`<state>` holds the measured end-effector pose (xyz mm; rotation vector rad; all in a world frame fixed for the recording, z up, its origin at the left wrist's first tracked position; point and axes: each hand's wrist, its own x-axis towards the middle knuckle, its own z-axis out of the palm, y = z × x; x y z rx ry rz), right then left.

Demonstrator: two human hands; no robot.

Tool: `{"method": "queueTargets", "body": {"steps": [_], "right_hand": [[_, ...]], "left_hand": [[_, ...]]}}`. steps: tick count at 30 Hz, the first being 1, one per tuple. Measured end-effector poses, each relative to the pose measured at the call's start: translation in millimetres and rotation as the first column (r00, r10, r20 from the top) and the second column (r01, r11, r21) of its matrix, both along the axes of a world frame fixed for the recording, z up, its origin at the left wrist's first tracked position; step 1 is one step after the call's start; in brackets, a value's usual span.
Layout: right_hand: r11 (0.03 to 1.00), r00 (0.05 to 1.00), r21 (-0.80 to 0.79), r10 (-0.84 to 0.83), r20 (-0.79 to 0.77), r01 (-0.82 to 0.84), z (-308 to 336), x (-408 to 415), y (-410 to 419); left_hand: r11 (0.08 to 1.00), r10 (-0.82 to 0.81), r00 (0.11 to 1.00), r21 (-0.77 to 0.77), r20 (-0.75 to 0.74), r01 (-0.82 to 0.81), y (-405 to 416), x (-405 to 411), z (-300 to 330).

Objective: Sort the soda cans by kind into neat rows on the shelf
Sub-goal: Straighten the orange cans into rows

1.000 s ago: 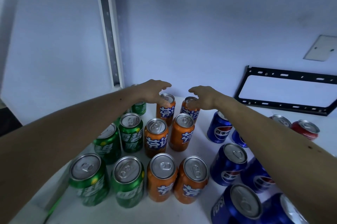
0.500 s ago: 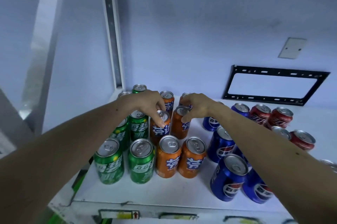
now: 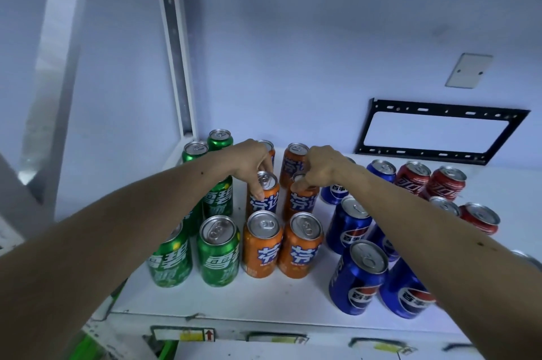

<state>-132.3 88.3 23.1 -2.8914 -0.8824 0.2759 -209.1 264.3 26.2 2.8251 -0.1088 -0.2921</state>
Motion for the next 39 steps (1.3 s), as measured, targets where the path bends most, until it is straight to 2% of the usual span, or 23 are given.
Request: {"method": "queueTargets", "body": {"steps": [10,14,17,21,24,26,30,34,39], "right_hand": [[1.000,1.000,-0.005,0.008,0.014,-0.008,-6,-3,-2],[0.996,0.999,-0.084,0.038,0.036,-0.035,1,-10,-10],[0.999,0.995,-0.039,0.025,0.092,-0.021,13,-20,-23],[0.990,0.993,0.085,0.112,-0.032,-0.109,26,-43,-40],[0.980,0.967,0.020,0.200,-0.156,-0.199,23,-66,-47],[0.966,0.948,-0.037,0.243,-0.203,-0.256,18,-77,-48],[0.961,0.957,-0.048,0.266,-0.111,-0.273,2,-92,-49],[0.977,0.972,-0.019,0.211,-0.103,-0.214,0,-97,-51],[0.975,0.974,-0.079,0.196,-0.117,-0.206,6,-104,-59]], "left_hand": [[0.999,-0.017,1.000,0.037,0.007,0.016,-6,8,-2],[1.000,0.005,1.000,-0.023,-0.027,-0.006,-2,3,-3],[0.996,-0.001,0.999,-0.086,0.043,0.005,-2,-11,1],[0.993,-0.069,0.993,-0.092,0.100,0.078,-15,-44,10],[0.990,-0.088,0.995,-0.102,0.046,0.092,-28,-69,11],[0.996,-0.081,0.996,-0.038,0.032,0.082,-36,-83,6],[0.990,-0.103,0.992,0.109,0.075,0.094,-47,-97,-7],[0.996,-0.065,0.992,0.068,0.105,0.058,-51,-101,-10],[0.995,-0.090,0.992,0.045,0.092,0.086,-59,-105,-6]]}}
